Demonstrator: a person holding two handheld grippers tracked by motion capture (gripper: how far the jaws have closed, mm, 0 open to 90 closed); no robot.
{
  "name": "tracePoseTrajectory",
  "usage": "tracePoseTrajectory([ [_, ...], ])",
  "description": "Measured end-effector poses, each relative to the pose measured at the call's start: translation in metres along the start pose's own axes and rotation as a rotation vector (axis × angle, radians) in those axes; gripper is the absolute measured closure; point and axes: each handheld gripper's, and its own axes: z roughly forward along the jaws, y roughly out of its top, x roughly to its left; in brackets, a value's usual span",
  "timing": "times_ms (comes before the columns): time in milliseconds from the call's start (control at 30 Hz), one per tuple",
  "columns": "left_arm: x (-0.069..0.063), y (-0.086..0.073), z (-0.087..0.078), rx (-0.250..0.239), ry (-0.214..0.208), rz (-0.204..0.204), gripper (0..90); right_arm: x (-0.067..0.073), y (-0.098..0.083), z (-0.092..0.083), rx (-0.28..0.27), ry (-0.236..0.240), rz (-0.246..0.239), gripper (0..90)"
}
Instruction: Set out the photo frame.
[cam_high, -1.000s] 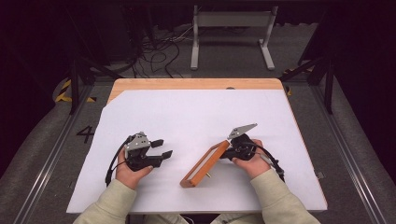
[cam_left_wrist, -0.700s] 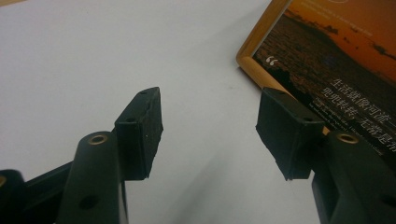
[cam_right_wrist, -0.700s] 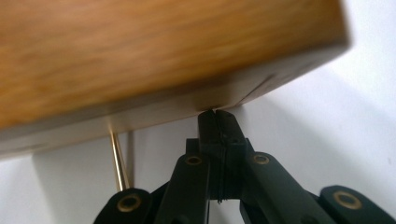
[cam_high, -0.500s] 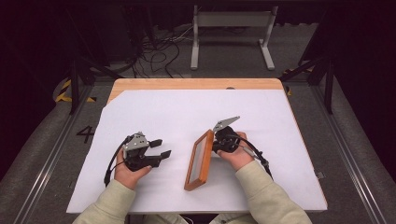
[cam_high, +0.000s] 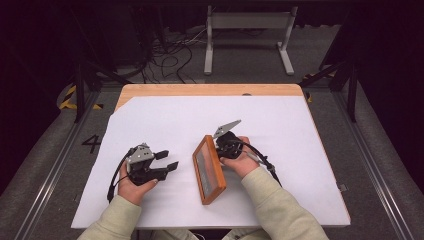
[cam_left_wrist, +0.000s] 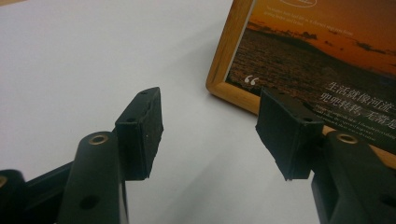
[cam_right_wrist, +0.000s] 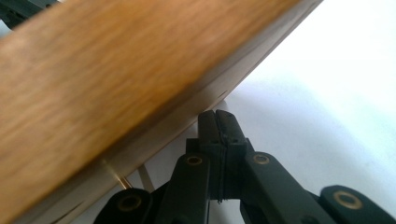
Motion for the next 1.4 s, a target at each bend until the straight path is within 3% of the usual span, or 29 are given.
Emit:
tracePoseTrajectory([
  [133,0.001,0.000,0.000,-0.006,0.001,0.002,41.0,-0.001,-0.001,-0.003,-0.003,-0.010,0.008,90.0],
  [233,0.002,0.001,-0.002,-0.010,0.006,-0.008,41.0,0.003,-0.001,-0.012,0.038,-0.100,-0.036,88.7],
  [267,0.002,0.001,-0.002,-0.005,0.020,-0.015,40.9,0.004,-0.001,-0.015,0.044,-0.118,-0.049,87.7],
  [333,0.000,0.004,-0.004,0.021,0.080,0.018,41.0,0.005,-0.002,-0.022,0.042,-0.147,-0.063,87.2],
  [367,-0.001,0.005,-0.005,0.019,0.090,0.029,41.0,0.006,-0.003,-0.028,0.038,-0.159,-0.068,86.3],
  [600,-0.001,0.008,-0.009,0.011,0.094,0.025,40.8,0.011,-0.004,-0.054,-0.005,-0.205,-0.069,78.2],
  [733,0.003,0.007,-0.008,0.013,0.088,0.022,40.9,0.019,-0.002,-0.067,0.004,-0.233,-0.074,71.4],
  [867,0.002,0.008,-0.006,0.014,0.082,0.022,40.8,0.027,0.002,-0.081,-0.014,-0.240,-0.069,61.2],
  [1067,0.003,0.007,-0.005,0.013,0.081,0.015,40.6,0.041,0.011,-0.096,-0.008,-0.240,-0.088,56.3],
  [1300,0.004,0.007,-0.006,0.012,0.088,0.015,40.1,0.055,0.021,-0.102,-0.003,-0.202,-0.032,34.1],
  [1400,0.004,0.007,-0.005,0.020,0.083,0.007,40.0,0.060,0.024,-0.101,-0.012,-0.184,-0.029,30.4],
])
